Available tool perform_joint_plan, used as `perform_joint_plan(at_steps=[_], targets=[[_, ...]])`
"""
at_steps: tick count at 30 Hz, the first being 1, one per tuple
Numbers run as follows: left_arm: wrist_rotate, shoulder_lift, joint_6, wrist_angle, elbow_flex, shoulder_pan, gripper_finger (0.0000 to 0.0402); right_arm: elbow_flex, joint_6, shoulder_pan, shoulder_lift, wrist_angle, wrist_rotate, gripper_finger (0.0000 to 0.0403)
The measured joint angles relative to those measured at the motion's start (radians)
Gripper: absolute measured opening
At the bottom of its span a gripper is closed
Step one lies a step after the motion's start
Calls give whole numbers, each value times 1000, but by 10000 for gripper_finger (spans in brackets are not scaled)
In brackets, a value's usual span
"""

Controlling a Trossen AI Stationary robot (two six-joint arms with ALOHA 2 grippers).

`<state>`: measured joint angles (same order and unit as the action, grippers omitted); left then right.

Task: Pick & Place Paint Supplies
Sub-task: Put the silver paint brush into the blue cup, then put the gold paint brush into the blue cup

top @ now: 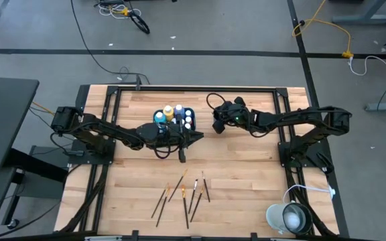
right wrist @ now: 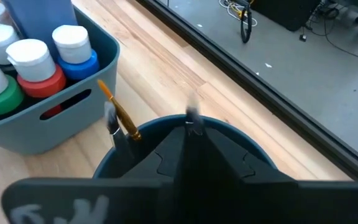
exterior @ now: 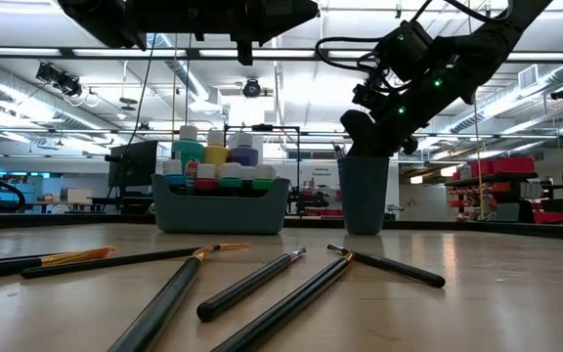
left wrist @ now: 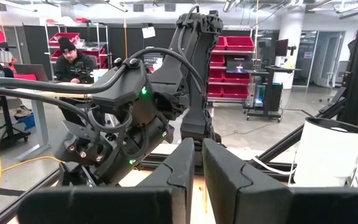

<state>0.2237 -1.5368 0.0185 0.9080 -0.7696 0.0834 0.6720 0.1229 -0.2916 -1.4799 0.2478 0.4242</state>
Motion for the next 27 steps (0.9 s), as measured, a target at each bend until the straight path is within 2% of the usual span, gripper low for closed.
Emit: perform_joint_plan(at_steps=[8,11,19,27], targets=[[0,0,0,9,0,0,43,0,-34,-1,2,3,-2,90],[0,0,0,10,0,0,43,-2,-34,-12,12,0,-44,108],[0,0,0,29,0,0,43,-2,-38,-52,30,4,-77,153],[0,0,-19,28,0,-1,43,1,-87,-64,65,10,-114,160]])
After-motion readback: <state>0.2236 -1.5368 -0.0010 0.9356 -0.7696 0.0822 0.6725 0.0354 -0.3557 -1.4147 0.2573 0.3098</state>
